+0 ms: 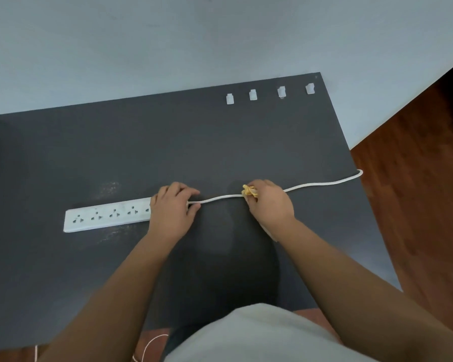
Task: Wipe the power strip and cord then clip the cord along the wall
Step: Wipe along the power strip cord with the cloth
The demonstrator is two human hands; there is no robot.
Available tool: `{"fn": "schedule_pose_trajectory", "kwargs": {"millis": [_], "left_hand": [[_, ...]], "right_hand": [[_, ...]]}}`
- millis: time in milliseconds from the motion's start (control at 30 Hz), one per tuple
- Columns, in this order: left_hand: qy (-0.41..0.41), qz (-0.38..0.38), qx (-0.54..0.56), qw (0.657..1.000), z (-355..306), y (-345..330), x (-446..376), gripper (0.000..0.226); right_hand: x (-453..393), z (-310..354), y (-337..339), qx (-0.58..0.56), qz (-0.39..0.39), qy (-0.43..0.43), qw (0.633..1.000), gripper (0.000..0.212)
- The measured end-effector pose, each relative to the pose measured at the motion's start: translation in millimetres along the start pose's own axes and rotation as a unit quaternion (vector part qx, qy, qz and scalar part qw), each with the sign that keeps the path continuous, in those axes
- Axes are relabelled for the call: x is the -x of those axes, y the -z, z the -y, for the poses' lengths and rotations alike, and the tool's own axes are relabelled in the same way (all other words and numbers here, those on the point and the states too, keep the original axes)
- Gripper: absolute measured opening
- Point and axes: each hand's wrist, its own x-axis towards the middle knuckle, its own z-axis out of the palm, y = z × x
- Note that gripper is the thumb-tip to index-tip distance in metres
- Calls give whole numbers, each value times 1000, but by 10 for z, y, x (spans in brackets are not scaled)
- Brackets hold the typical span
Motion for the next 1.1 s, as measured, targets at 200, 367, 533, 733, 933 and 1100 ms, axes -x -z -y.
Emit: {"fn": "schedule_pose_trajectory", "kwargs": {"millis": [200, 367, 533, 733, 933, 1100], "left_hand": [[-26, 11, 20, 999, 166, -11, 115, 35], [-43, 26, 48, 998, 252, -11, 139, 46], [-72, 33, 75, 994, 355, 22, 95, 52], [-94, 38, 25, 995, 515, 108, 93, 62], [-78, 50, -7, 996, 652, 154, 113, 64], [-84, 52, -7, 995, 789, 183, 118, 64]], "right_hand": [[-38, -220, 168, 10, -52, -59, 997, 24], [21, 179, -132, 24, -20, 2, 1000, 24], [44, 690, -449, 11, 24, 43, 999, 27], [117, 950, -529, 28, 88, 122, 988, 27], [134, 646, -292, -3, 59, 147, 987, 22], [163, 976, -555, 14, 44, 126, 991, 26]]}}
